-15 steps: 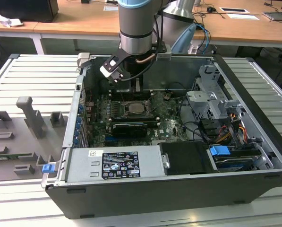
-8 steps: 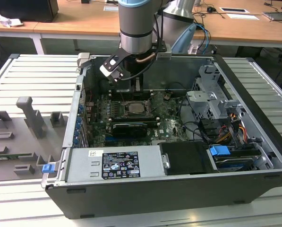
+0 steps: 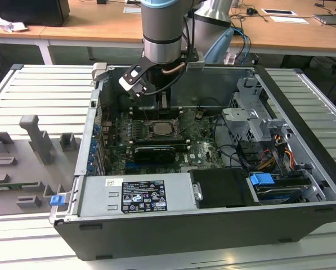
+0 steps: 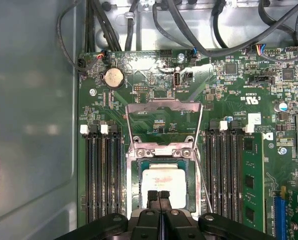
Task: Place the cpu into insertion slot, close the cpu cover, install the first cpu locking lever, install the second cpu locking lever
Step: 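Close the cpu cover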
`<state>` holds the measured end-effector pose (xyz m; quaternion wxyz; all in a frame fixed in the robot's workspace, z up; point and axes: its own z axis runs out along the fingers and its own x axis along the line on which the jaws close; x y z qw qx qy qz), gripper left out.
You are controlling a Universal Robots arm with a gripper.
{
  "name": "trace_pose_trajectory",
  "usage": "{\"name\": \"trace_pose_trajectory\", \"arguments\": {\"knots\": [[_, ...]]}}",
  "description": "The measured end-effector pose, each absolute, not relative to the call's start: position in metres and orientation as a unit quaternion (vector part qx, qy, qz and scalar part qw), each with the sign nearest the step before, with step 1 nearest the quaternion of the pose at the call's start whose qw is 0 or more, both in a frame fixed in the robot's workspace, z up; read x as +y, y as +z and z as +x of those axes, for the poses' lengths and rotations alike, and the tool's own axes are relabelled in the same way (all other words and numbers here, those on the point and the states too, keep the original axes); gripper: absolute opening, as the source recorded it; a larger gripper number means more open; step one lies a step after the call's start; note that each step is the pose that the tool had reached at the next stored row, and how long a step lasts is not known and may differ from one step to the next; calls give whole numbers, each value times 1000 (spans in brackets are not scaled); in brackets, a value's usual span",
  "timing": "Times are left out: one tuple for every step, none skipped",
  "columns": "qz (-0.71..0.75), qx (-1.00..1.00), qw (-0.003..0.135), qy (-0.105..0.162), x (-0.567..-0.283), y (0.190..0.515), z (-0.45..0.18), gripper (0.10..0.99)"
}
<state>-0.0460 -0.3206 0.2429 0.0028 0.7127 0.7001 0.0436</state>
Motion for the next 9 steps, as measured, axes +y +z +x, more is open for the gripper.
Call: {"name": "trace_pose_trajectory", "arguments": {"knots": [[713,700,3,44,-321,243,-46,106],[713,700,3,44,-321,243,-46,106],[713,700,3,44,-321,244,-46,106],[713,700,3,44,-321,244,-46,106],[713,700,3,44,-321,244,-46,106],[713,700,3,44,-321,244,-46,106],[713,700,3,44,-321,244,-46,106],[713,700,3,44,-321,244,-46,106],[713,700,3,44,-321,245,-46,106]]}}
